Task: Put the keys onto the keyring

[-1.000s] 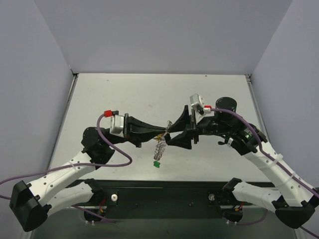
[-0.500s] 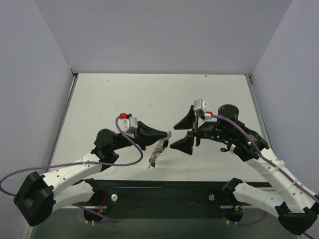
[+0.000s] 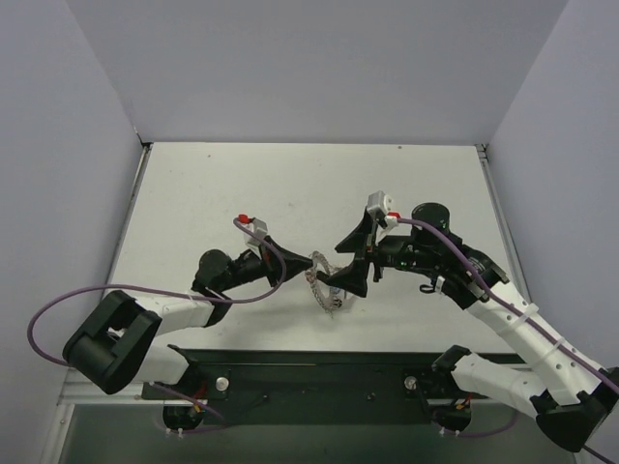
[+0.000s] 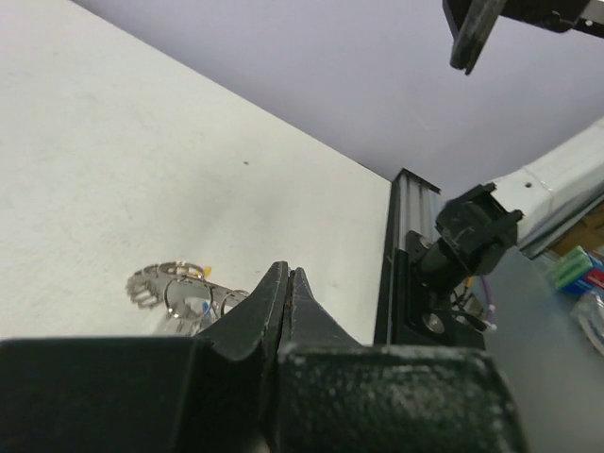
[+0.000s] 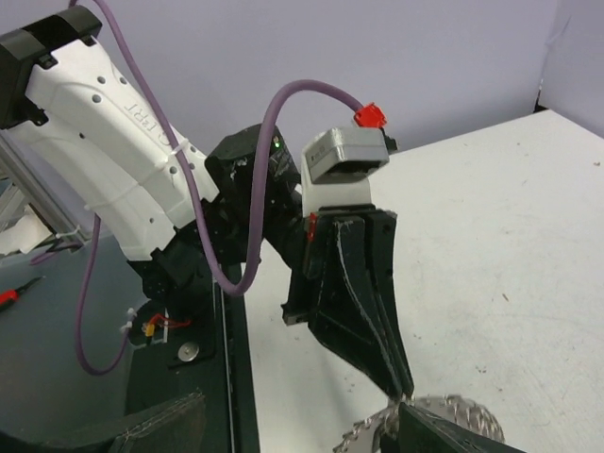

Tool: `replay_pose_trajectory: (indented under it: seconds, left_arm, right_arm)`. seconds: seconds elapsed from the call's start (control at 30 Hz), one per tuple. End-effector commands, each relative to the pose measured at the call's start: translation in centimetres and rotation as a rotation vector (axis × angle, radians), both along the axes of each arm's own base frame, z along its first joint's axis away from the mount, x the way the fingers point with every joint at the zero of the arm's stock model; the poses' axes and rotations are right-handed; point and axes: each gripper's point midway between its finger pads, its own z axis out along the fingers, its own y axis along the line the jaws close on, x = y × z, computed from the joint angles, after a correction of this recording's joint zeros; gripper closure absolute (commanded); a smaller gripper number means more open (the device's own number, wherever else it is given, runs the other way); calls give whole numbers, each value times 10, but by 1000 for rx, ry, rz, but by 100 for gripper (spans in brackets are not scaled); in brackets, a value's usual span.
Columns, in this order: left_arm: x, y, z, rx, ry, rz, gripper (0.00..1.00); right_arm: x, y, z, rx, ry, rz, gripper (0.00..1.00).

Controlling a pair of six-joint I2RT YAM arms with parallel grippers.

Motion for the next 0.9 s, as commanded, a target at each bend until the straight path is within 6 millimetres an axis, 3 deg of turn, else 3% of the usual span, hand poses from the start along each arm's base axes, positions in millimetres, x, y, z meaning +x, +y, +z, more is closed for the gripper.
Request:
replay_pose_trajectory:
  seconds: [0.0, 0.03, 0.13, 0.17, 0.3, 0.37, 0.4, 0.47, 0.5, 0.53, 0.57, 0.63, 0.67, 0.73, 0.87]
  left_arm:
    - [17, 25, 32, -87, -159, 103, 88]
    - [22, 28, 24, -60, -145, 126, 68]
    - [35, 39, 3, -22, -79, 190, 43]
    - [41, 44, 0, -27, -63, 234, 11]
    - [53, 62, -2, -26, -16, 334, 11]
    - [64, 71, 10, -13, -7, 409, 11]
    - [72, 73, -3, 78, 42, 440, 10]
    - [80, 83, 12, 112, 58, 517, 10]
    - [78, 88, -6, 192, 127, 532, 10]
    - [85, 96, 18, 196, 70, 584, 10]
    - [82, 101, 8, 249, 114, 600, 10]
    - [86, 116, 28, 245, 106, 692, 10]
    - [83, 122, 23, 279, 140, 712, 10]
    - [85, 136, 36, 285, 131, 792, 9]
    - [81, 156, 32, 303, 157, 884, 9]
  right_arm:
    - [7, 7, 2, 28, -13, 6, 18]
    - [9, 8, -1, 23, -8, 4, 18]
    - [13, 7, -5, 16, -7, -18, 12]
    - [15, 6, -6, 12, -8, -30, 11]
    - [20, 3, -8, 6, -17, -67, 6]
    - [23, 1, -9, 1, -22, -90, 4]
    - [28, -2, -10, -4, -26, -117, 4]
    - [33, -6, -11, 0, -2, -168, 2]
    - [40, -10, -13, -5, -4, -213, 2]
    - [44, -13, -11, 2, -7, -242, 2]
    - [49, -17, -14, 8, 18, -279, 2]
    - [59, -26, -16, 16, 42, -354, 1]
    - [67, -29, -12, 38, 36, -394, 1]
    - [86, -47, -15, 51, 64, -542, 0]
    - [112, -85, -28, 76, 131, -790, 0]
